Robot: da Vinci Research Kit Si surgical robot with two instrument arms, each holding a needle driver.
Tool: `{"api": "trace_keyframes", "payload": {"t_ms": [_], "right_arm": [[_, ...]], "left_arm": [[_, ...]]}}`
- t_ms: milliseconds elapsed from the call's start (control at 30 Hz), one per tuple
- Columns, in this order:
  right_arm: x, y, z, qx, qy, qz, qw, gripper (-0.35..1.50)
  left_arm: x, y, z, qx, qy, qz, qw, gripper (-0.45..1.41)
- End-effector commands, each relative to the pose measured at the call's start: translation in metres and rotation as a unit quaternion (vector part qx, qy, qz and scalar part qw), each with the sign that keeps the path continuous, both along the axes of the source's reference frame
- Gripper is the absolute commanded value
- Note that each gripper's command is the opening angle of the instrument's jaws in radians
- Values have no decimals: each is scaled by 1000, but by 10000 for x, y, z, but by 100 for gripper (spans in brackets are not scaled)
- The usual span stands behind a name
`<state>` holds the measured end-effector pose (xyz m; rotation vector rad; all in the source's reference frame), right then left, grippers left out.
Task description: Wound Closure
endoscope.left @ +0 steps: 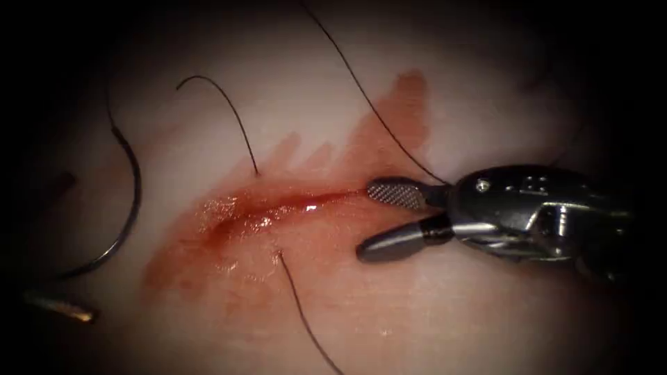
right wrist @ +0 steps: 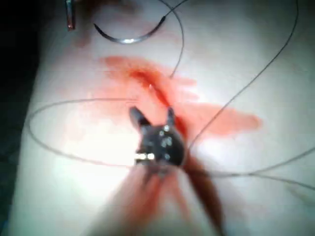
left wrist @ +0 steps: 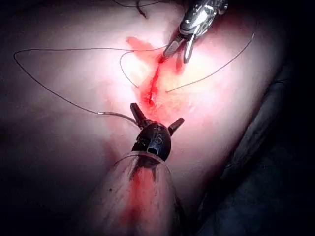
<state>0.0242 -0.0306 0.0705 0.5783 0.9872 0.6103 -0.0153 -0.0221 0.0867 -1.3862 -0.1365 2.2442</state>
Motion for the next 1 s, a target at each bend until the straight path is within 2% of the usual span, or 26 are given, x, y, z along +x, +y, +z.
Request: {"api": "trace_keyframes", "payload": {"t_ms": [33, 133, 333, 500, 733, 833, 1000], "right_arm": [[4, -4, 7, 1, -1, -2, 1000, 116], [1, -3, 9, -3, -2, -4, 1000, 115], [-1, -4, 17, -14, -17, -14, 1000, 113], [-1, 3, 23, -19, -20, -10, 1000, 111], [2, 13, 29, -21, -24, -5, 999, 111], [3, 11, 29, -21, -24, -5, 999, 109], [4, 9, 28, -21, -23, -5, 999, 109]], "left_arm": [[-7, -5, 1, 3, 1, -3, 1000, 120], [-15, -7, -15, 8, 3, -12, 1000, 115], [-59, -25, -30, 21, -21, 4, 1000, 115], [-105, -42, -44, 5, -43, 48, 998, 115], [-163, -62, -58, -40, -37, 128, 990, 115], [-178, -61, -56, -72, -24, 144, 987, 110], [-187, -60, -45, -94, 14, 167, 981, 106]]}}
